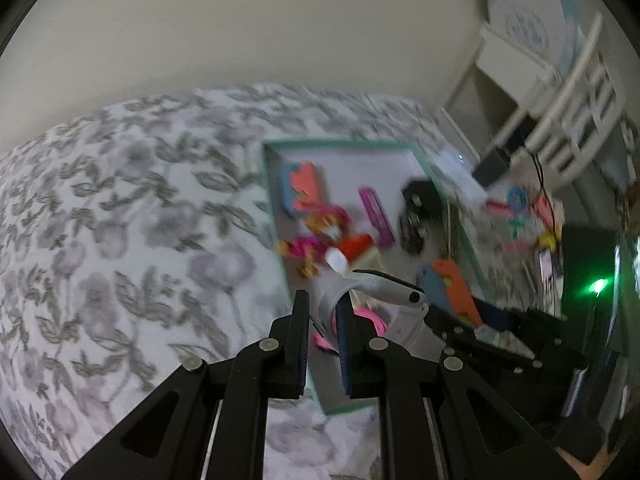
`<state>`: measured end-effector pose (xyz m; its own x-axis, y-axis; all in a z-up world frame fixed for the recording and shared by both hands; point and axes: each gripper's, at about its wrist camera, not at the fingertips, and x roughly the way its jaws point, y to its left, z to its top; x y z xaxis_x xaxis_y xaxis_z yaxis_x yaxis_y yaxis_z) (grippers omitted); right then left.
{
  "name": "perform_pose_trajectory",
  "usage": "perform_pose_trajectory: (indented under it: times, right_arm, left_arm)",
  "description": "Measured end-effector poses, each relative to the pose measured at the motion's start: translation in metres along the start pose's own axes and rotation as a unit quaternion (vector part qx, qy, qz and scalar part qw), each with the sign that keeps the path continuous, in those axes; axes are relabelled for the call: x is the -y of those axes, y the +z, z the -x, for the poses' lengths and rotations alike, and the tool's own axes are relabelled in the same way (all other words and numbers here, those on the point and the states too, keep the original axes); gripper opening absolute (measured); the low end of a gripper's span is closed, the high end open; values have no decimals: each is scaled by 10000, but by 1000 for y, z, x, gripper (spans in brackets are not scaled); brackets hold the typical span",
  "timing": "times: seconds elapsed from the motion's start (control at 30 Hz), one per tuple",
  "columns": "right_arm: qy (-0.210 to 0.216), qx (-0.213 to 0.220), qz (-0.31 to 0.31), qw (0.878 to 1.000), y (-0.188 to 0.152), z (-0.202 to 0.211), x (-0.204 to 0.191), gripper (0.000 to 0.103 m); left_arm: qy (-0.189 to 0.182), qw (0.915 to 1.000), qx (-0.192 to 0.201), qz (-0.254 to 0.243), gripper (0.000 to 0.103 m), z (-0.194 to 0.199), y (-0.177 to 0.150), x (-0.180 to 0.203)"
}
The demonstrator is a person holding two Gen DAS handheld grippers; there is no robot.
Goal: Organize rigid objects
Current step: 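Open left tool to drop white watch while right tool releases orange-blue toy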
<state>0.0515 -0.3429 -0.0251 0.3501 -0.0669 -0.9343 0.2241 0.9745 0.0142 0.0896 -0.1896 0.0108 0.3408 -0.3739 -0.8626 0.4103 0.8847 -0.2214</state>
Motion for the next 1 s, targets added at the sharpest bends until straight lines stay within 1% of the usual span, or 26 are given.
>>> perform_pose_trajectory:
  times: [0.03, 0.2, 0.33, 0.37, 0.4, 0.43, 0.47, 0.5, 0.53, 0.63, 0.67, 0.7, 0.73, 0.77, 0.9, 0.97, 1.0]
  right_arm:
    - [-7, -35, -35, 10000, -1, -2, 3, 45]
    - [28, -151, -88, 9998, -8, -14, 10, 45]
    - [7, -137, 18, 9999, -12, -13, 3, 45]
    - [-6, -139, 32, 9999, -13, -13, 3, 45]
    - [-30, -145, 49, 9999, -14, -13, 2, 45]
    - [-44, -145, 51, 9999, -15, -12, 2, 45]
    - [-41, -138, 40, 9999, -16, -11, 2, 45]
    - [-17, -131, 25, 9999, -17, -11, 2, 45]
    - [0, -130, 21, 9999, -18, -10, 3, 45]
    - [-30, -98, 16, 9999, -21, -7, 3, 47]
    - [-39, -68, 18, 10000, -22, -6, 3, 48]
    - [-48, -40, 20, 10000, -22, -4, 3, 53]
    - [-48, -17, 18, 10000, -23, -2, 3, 60]
    - [-41, 29, 16, 10000, -24, 0, 3, 62]
    - [-17, 151, 60, 9999, -30, 10, -1, 63]
    - [-27, 209, 118, 9997, -33, 15, -5, 67]
    - [-28, 257, 151, 9996, -35, 19, -7, 70]
  left_arm:
    - [3, 9999, -102, -60, 14, -8, -3, 4]
    - [146, 9990, -357, -232, 14, -33, -15, 11]
    - [-27, 9987, -493, -126, 16, -39, -22, 7]
    - [-38, 9986, -529, -85, 21, -39, -23, 6]
    - [-17, 9985, -538, -53, 29, -38, -25, 4]
    - [-6, 9986, -532, -28, 35, -36, -26, 2]
    - [-19, 9986, -526, -1, 45, -34, -26, 0]
    - [-60, 9987, -511, 41, 49, -32, -27, -2]
    - [-119, 9987, -487, 107, 49, -28, -30, -5]
    - [-141, 9989, -410, 189, 50, -19, -36, -11]
    - [-106, 9990, -374, 199, 54, -14, -38, -13]
    - [-49, 9992, -333, 202, 59, -10, -40, -14]
    - [20, 9994, -283, 207, 62, -6, -43, -16]
    - [70, 9995, -239, 217, 65, -2, -44, -18]
    - [156, 9993, -10, 337, 68, 16, -51, -30]
    - [201, 9990, 101, 380, 69, 24, -54, -35]
    - [284, 9987, 189, 388, 69, 30, -56, -38]
